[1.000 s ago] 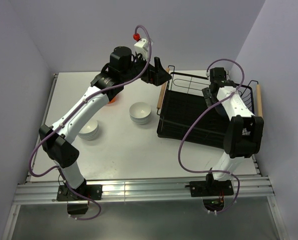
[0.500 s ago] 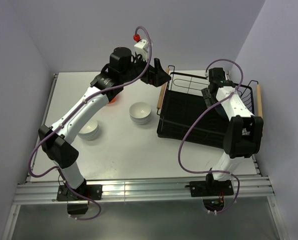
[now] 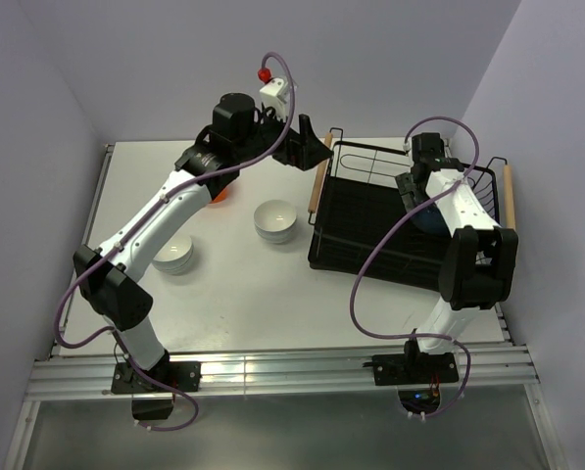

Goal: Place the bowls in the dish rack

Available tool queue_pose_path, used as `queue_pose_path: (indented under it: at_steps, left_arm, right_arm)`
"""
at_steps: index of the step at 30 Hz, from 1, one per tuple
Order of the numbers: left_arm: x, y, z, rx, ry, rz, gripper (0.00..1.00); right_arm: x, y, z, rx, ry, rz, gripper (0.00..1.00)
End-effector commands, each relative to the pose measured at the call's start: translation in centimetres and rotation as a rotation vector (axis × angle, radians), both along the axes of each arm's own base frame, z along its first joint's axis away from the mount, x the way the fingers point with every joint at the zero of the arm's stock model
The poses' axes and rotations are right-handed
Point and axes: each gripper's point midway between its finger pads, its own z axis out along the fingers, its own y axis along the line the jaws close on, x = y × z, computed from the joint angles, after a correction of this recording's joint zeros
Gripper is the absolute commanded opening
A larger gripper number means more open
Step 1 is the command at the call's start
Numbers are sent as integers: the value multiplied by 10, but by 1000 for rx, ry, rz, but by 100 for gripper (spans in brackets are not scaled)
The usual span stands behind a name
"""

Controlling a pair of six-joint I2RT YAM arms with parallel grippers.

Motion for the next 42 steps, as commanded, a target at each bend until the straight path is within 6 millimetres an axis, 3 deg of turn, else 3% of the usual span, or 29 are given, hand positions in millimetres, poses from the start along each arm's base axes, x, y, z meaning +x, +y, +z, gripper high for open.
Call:
queue_pose_path:
  at_steps: [1, 10, 18, 29, 38, 42]
  left_arm:
    - [-12, 11, 30, -39, -61, -6, 99]
    - [-8, 29, 25, -41, -26, 17, 99]
    - [2, 66, 16, -31, -18, 90, 99]
    - [8, 94, -15, 10, 40, 146, 99]
    - [17, 131, -45, 50, 87, 210, 98]
    - [24, 145, -55, 60, 114, 239, 97]
  right_arm:
    - [2, 0, 17, -11, -38, 6, 100]
    - [5, -1, 22, -16, -55, 7, 100]
    - [7, -27, 20, -108, -58, -42, 100]
    - [14, -38, 41, -166, -102, -43, 100]
    - [11, -10, 67, -27, -152, 24, 100]
    - [10, -9, 73, -30, -154, 24, 100]
